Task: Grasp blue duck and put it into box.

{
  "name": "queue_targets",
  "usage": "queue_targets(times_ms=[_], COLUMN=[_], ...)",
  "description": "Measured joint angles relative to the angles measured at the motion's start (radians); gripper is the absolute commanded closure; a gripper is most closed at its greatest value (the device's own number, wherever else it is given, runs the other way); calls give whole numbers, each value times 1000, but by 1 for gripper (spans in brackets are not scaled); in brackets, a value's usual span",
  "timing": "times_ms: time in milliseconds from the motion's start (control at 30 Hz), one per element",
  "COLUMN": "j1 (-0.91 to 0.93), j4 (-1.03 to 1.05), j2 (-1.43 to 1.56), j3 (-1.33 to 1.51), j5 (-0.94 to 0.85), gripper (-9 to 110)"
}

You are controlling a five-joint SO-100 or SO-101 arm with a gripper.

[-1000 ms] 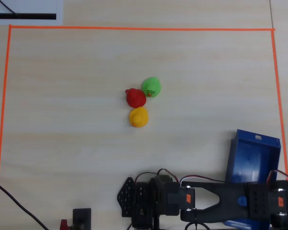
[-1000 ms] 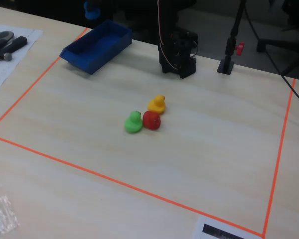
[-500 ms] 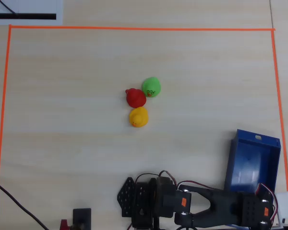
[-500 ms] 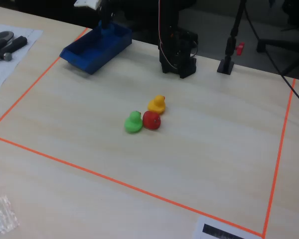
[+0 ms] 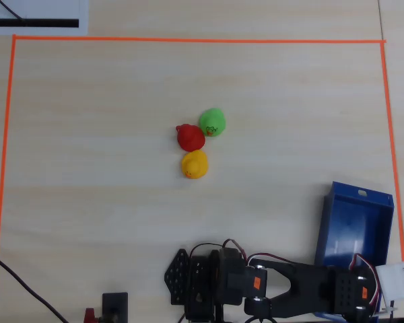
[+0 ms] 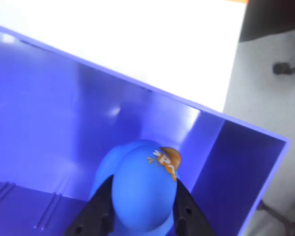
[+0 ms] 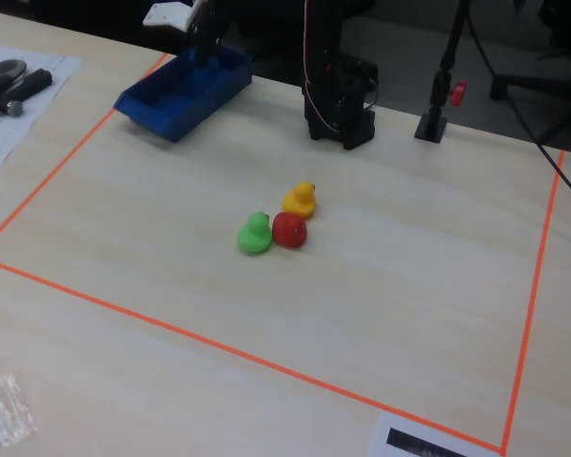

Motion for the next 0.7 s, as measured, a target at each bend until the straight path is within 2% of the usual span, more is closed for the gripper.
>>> queue_targets(times_ms=[233,433,533,633,700], j1=[0,-26,-91,-199,-305], j4=[0,-55,-124,-138,-72], j2=[0,44,92,130,150], j3=[34,57,44,-66,-184], j5=[0,31,133,308,417], gripper=[86,92,101,101,101])
